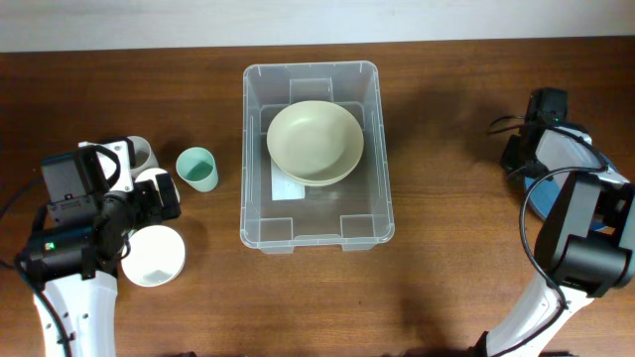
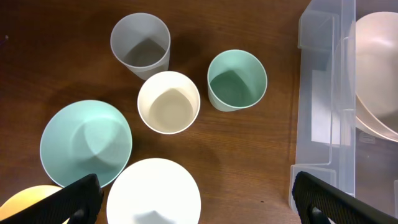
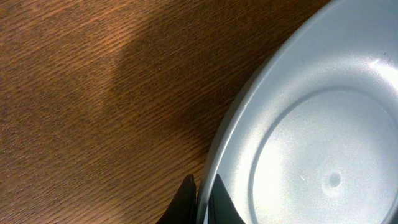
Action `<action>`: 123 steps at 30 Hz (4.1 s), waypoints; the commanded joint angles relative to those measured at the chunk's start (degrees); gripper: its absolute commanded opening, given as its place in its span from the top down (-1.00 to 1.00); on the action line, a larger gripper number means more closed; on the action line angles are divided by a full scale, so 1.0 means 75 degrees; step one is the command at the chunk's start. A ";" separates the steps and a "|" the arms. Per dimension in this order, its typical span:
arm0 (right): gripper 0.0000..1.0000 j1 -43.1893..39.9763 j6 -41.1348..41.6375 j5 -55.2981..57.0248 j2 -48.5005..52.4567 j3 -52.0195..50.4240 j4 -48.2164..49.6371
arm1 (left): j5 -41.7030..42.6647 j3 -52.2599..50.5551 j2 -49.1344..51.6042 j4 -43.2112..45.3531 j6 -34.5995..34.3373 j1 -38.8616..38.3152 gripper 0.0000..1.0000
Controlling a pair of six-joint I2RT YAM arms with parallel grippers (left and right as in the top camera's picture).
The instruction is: Pack container
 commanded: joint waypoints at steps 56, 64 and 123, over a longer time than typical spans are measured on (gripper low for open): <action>0.23 0.6942 -0.6021 -0.2331 -0.2084 0.2197 -0.1865 | 0.0087 0.0143 -0.0035 -0.0093 -0.0076 0.0041 -0.99; -0.61 0.4855 -0.1990 -0.1256 -0.3634 0.2256 -0.1920 | 0.0090 0.0143 -0.0035 -0.0050 -0.0079 0.0041 -0.99; -0.98 0.0877 -0.0137 -0.2888 -0.3520 0.2244 -0.4048 | -0.0527 0.3818 0.7102 -0.1081 -0.0224 -0.2020 0.46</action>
